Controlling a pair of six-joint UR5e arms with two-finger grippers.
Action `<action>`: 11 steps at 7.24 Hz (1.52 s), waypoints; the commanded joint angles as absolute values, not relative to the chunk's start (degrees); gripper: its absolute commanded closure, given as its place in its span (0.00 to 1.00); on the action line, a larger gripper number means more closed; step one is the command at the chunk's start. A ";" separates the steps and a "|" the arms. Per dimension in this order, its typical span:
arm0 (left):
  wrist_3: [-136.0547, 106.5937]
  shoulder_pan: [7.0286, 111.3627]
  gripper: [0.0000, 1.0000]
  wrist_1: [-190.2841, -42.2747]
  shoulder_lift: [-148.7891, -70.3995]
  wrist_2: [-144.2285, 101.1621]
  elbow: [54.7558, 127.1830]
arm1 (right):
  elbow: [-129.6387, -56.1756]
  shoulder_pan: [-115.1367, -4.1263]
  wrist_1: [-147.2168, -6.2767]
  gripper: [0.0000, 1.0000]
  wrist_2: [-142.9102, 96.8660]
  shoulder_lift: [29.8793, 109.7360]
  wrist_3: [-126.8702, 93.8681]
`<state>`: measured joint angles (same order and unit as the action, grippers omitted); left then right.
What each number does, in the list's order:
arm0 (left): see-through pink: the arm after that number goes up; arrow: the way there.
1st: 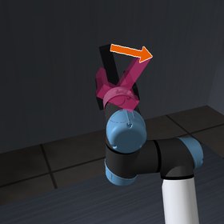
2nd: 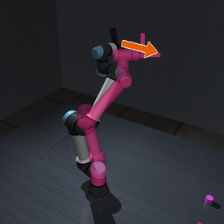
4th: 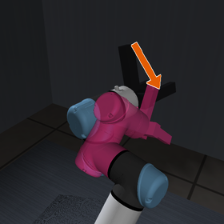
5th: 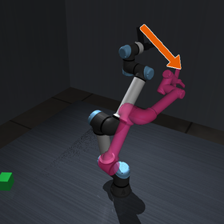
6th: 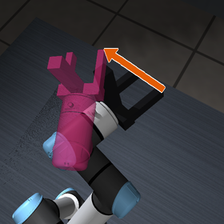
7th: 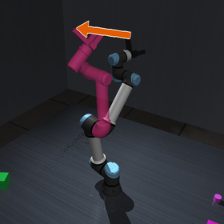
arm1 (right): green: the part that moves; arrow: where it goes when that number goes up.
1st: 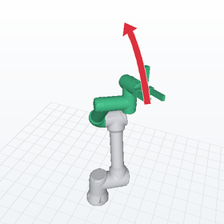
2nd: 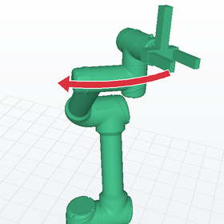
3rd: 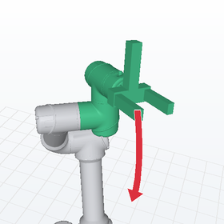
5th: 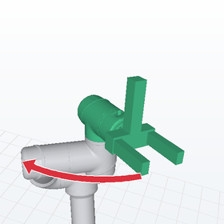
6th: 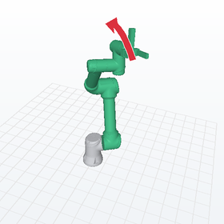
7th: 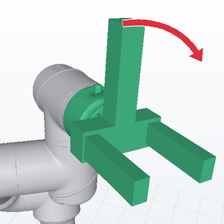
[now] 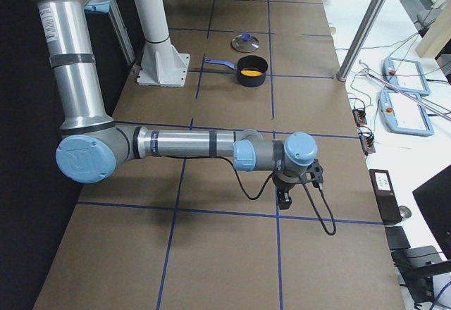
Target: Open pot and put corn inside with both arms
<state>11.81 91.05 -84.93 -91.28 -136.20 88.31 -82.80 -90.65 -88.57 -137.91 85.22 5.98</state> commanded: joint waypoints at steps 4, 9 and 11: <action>11.78 91.05 0.00 -85.43 -91.05 -136.14 87.90 | -90.44 -92.90 -85.08 0.00 -138.52 94.92 5.54; 11.95 90.97 0.00 -85.69 -90.70 -136.14 87.71 | -90.09 -93.34 -85.52 0.00 -138.34 94.13 5.54; 12.04 91.05 0.00 -85.69 -90.70 -136.05 87.71 | -90.09 -93.52 -85.52 0.00 -138.34 94.13 5.54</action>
<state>12.01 91.00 -85.69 -90.71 -136.09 87.72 -90.16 -93.43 -85.51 -138.35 94.14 5.53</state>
